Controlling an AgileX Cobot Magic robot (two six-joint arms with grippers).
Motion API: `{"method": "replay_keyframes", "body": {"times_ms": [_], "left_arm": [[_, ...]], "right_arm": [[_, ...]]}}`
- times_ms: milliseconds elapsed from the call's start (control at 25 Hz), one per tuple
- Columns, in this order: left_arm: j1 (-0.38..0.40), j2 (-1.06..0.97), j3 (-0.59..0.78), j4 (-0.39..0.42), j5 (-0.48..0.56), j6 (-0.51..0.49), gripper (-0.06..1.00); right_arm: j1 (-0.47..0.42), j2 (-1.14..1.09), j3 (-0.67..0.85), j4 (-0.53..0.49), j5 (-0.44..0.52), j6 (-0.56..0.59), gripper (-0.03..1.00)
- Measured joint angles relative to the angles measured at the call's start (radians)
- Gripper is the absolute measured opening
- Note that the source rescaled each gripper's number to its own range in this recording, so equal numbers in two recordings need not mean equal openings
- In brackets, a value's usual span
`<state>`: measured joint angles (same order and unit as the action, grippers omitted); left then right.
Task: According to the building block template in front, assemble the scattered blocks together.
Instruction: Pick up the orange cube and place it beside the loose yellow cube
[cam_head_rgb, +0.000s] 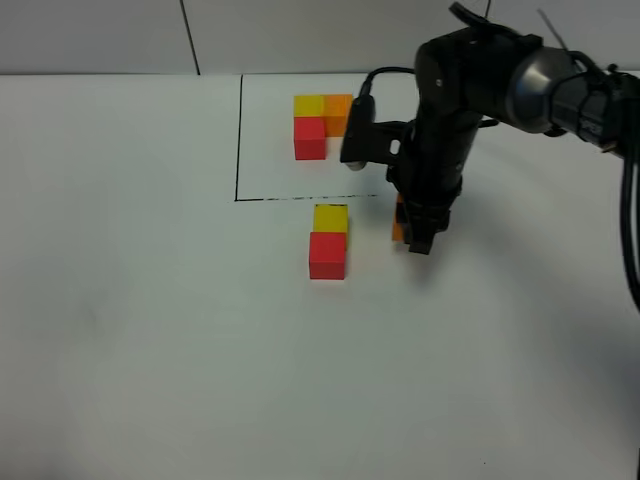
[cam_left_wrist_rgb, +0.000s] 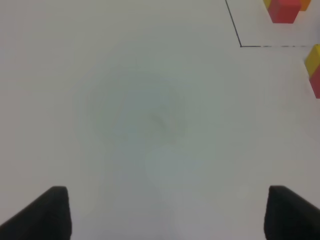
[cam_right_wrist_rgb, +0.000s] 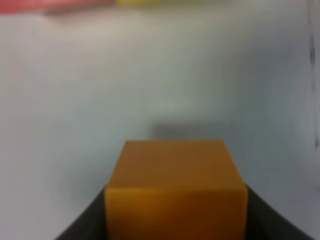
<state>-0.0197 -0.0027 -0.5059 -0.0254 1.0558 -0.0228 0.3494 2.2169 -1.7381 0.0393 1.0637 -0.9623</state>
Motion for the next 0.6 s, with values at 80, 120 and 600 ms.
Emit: {"method": "replay_keyframes", "body": {"times_ms": [80, 120, 600], "left_arm": [[0.0, 0.0, 0.0, 0.0, 0.0, 0.0, 0.65], [0.0, 0.0, 0.0, 0.0, 0.0, 0.0, 0.65], [0.0, 0.0, 0.0, 0.0, 0.0, 0.0, 0.65]], "right_arm": [[0.007, 0.062, -0.099, 0.016, 0.056, -0.028, 0.02], [0.007, 0.084, -0.135, 0.019, 0.075, -0.034, 0.02], [0.007, 0.194, -0.235, 0.023, 0.103, -0.045, 0.02]]}}
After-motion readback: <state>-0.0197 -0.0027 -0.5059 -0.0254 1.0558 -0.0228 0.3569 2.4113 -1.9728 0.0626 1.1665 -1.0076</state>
